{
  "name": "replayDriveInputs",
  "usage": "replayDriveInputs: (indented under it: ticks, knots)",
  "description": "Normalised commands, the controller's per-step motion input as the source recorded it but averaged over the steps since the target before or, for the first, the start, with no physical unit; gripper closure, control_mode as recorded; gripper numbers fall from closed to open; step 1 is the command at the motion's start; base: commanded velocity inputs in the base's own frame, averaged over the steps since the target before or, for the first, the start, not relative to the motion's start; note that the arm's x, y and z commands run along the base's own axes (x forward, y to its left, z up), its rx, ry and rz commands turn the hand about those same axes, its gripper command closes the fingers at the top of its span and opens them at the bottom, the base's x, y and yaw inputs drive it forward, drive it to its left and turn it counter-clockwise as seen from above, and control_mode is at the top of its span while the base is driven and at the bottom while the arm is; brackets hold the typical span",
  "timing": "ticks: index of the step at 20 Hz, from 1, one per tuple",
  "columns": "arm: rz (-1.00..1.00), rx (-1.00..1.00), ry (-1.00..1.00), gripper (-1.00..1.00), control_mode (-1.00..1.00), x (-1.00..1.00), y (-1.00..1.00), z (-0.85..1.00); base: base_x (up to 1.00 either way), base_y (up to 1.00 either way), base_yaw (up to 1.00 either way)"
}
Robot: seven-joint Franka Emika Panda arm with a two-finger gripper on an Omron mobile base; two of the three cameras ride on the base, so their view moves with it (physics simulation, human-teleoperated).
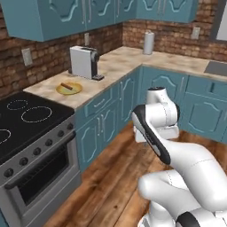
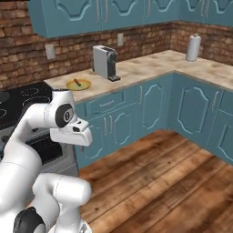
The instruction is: Place the cold items (carrot and sweet potato) from the fridge in one tupperware on the dining counter. Place the warm items (kebab skewer and hot dog) in the stove area in another tupperware.
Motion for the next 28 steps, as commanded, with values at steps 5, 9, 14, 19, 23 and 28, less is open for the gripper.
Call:
replayDriveInputs:
  ticks: [5, 9, 14, 19, 23, 28]
  knots:
    - [0.00, 0.00, 0.00, -1.00, 1.00, 0.00, 0.00, 0.00, 0.99, -0.27, 0.28]
    - [0.00, 0.00, 0.00, -1.00, 1.00, 0.00, 0.00, 0.00, 0.97, -0.57, 0.55]
    - [0.00, 0.00, 0.00, -1.00, 1.00, 0.00, 0.00, 0.00, 0.60, -0.54, 0.66]
    - [0.00, 0.00, 0.00, -1.00, 1.00, 0.00, 0.00, 0.00, 0.38, -0.58, 0.65]
    - [0.00, 0.00, 0.00, -1.00, 1.00, 0.00, 0.00, 0.00, 0.52, -0.55, 0.63]
    - [0.00, 0.00, 0.00, -1.00, 1.00, 0.00, 0.00, 0.00, 0.45, -0.84, 0.27]
